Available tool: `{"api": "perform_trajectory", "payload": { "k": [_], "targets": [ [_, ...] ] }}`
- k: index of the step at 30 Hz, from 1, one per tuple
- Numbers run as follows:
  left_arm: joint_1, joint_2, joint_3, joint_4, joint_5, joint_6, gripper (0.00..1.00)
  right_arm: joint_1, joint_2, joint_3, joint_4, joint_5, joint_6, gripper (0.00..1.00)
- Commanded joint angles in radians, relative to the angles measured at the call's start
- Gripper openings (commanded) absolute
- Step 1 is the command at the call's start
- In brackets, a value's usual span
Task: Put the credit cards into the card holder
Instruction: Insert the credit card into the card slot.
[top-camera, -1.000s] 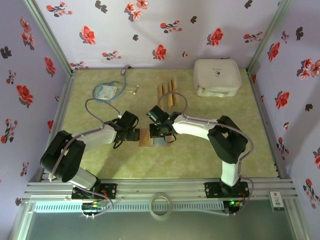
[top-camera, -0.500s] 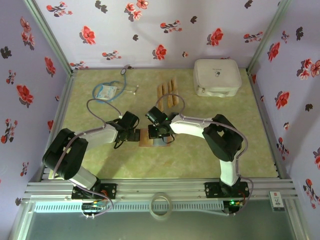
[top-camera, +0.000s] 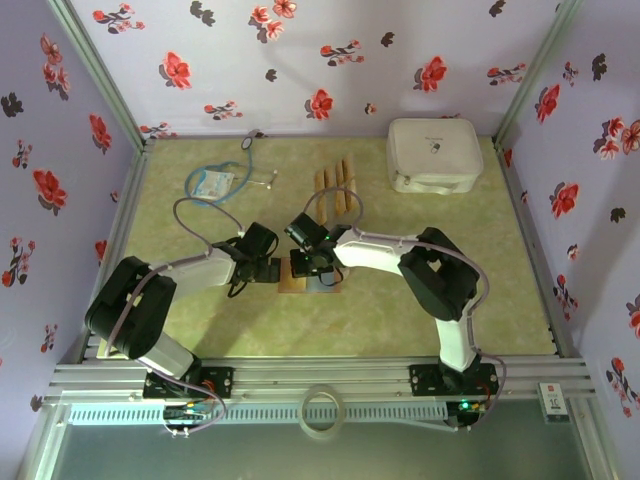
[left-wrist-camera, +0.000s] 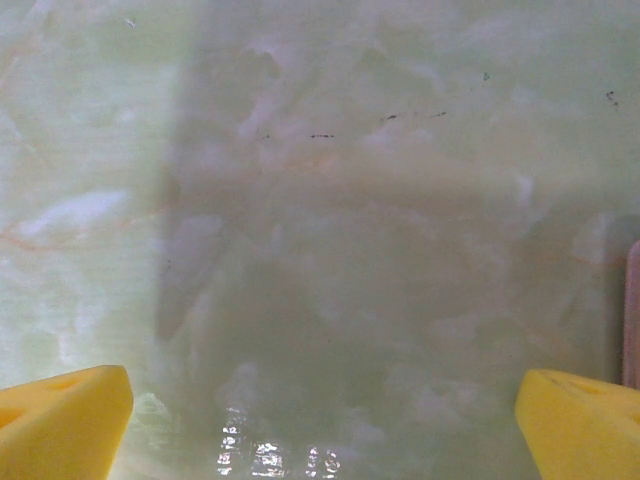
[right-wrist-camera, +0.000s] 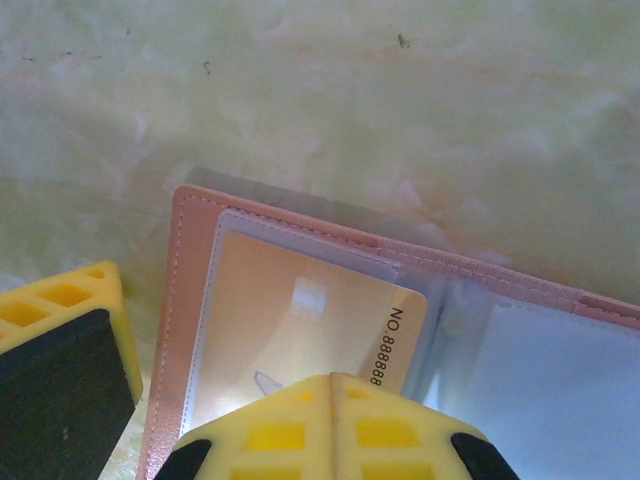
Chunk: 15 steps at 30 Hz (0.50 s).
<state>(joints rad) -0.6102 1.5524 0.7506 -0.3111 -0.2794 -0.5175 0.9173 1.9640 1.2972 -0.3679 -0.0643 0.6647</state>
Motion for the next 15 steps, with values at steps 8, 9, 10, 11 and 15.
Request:
{"api": "perform_trajectory", "payload": {
  "k": [8, 9, 10, 11, 15],
  "targets": [
    [0.003, 0.023, -0.001, 0.018, 0.019, 0.007, 1.00, 0.008, -0.065, 0.002, -0.039, 0.055, -0.004, 0.00],
    [0.002, 0.023, -0.002, 0.019, 0.019, 0.007, 1.00, 0.006, -0.071, -0.004, -0.043, 0.063, -0.007, 0.00],
    [0.003, 0.024, -0.001, 0.018, 0.020, 0.008, 1.00, 0.006, -0.075, -0.010, -0.046, 0.068, -0.008, 0.00],
    [0.003, 0.024, -0.002, 0.019, 0.019, 0.009, 1.00, 0.005, -0.080, -0.016, -0.046, 0.071, -0.007, 0.00],
    [0.003, 0.023, -0.002, 0.019, 0.021, 0.008, 1.00, 0.001, -0.082, -0.035, -0.040, 0.072, -0.005, 0.00]
  ]
}}
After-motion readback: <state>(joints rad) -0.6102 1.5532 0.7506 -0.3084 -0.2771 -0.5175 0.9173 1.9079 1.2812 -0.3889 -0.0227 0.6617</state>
